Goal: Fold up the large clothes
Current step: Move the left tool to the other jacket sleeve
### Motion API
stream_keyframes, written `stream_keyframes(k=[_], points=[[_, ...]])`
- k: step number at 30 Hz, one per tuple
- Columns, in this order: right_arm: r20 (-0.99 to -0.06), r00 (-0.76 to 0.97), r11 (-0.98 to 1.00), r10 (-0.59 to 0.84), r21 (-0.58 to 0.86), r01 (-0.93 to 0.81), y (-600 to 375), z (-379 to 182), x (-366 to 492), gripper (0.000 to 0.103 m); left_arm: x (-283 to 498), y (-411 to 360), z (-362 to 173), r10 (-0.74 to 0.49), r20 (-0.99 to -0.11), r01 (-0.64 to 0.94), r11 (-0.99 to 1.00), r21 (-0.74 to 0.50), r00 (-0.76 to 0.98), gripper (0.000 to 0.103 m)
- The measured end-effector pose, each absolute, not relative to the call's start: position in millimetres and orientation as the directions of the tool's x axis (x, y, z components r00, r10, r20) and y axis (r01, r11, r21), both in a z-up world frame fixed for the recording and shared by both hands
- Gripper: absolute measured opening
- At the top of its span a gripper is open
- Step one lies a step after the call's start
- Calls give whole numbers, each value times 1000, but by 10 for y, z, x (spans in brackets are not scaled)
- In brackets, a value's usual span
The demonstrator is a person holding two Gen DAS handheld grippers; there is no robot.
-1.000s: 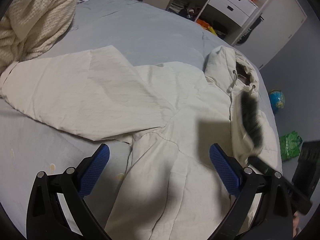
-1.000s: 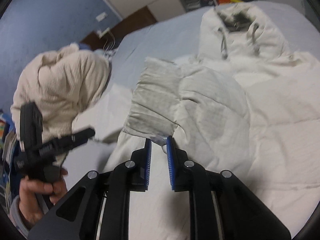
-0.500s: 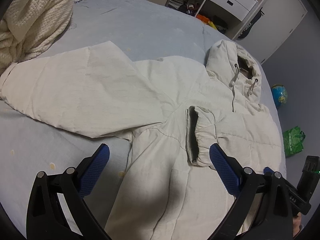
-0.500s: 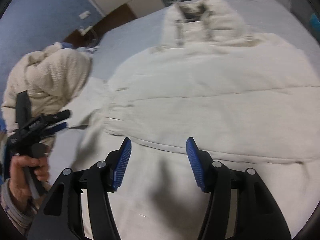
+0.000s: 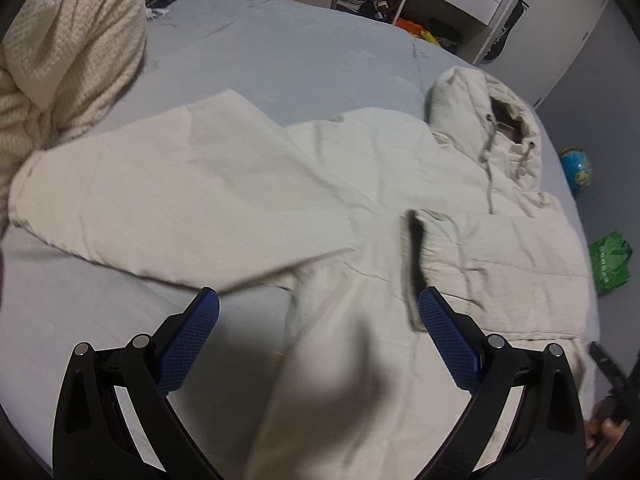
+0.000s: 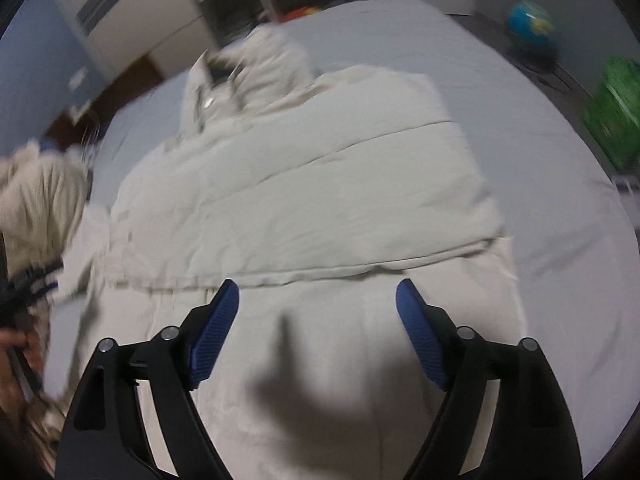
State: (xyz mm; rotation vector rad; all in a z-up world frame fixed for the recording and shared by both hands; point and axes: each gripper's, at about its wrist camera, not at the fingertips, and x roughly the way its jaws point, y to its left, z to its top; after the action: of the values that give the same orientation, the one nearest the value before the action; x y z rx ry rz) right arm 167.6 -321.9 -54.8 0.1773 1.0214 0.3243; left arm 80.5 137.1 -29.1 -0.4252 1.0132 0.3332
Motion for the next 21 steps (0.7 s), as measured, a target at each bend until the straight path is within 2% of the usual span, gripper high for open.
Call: stream_keyframes(k=[6,16,21], points=[[-788,528,940,318,336,-65,-3488,-540,1691,82,635,1913,-410,107,-890,-578,793,-192,443,96],[-809,503,934,304,358,12,-3570,-648,1711,82,129,2756,-536,140,-903,-731,644,-228,406,96],[-821,509,950,258,312,22,-3546,-638,1699,82,-53,3040,-596,172,-894,-775,581,-248,415,96]])
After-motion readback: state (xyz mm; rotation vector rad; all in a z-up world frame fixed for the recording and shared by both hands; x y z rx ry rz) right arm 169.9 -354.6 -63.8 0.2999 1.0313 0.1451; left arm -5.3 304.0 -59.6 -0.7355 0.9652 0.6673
